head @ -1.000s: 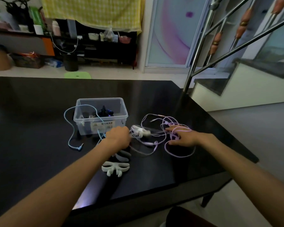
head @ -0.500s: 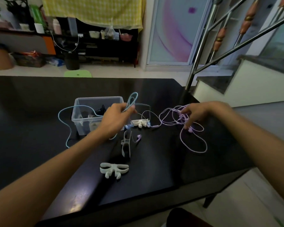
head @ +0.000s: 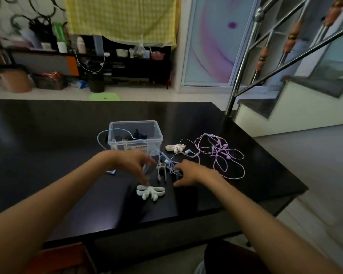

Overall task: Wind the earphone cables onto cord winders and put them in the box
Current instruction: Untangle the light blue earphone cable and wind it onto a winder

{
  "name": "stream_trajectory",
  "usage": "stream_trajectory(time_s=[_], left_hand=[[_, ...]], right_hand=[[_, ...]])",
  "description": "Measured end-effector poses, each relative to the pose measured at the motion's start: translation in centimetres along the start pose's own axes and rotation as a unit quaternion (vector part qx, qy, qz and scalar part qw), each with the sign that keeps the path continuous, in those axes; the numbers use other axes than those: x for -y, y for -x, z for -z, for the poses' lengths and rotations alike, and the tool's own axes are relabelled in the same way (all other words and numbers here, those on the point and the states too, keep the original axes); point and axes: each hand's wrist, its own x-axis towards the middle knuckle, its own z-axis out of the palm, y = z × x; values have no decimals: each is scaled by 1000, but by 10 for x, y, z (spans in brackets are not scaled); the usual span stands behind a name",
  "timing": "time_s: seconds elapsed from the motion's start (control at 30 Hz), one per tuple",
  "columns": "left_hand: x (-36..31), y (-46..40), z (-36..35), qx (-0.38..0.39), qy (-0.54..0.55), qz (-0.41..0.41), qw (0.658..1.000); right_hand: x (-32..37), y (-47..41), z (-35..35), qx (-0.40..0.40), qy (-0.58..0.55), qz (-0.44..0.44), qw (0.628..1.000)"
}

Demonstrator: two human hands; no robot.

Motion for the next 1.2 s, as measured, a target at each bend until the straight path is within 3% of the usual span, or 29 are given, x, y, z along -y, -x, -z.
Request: stream_trajectory(time_s=[0.03,0.1,0.17,0.27,0.37,0.47,0.57,0.63,0.77,0.93,1.07,1.13,1.2], left_hand=[[6,5,-1,40,-50,33,997],[21,14,3,36,-110,97,989],[37,22,14,-5,-145,141,979],[67,29,27,-129,-124,252,951],[87,30,19,-135,-120,328,927],[106,16,-2,-207,-119,296,925],[112,9,-15,-300,-124,240,915],[115,6,-18,-324,-97,211,917],[124,2,-10,-317,-56,150,935],[121,6,-6,-280,-130,117,944],[107,8,-9,-254,-202,85,942],[97,8,-12,-230,-218,54,947],[83,7,-15,-259,-223,15,940]], right_hand=[[-3,0,-2,-51,25,0,998],[-16,1,3,-111,19,-20,993],[-34,4,14,-110,22,-47,993],[-57,13,32,-90,37,-79,992],[-51,11,40,-164,54,-79,982],[-5,3,28,-240,34,37,970],[55,-1,9,-222,33,168,960],[87,-11,-6,-209,27,208,955],[122,-41,-32,-162,38,190,967],[127,-52,-34,-246,28,163,955],[117,-42,-33,-217,107,172,955],[106,-31,-29,-180,64,167,967],[91,-17,-16,-148,-71,147,975]])
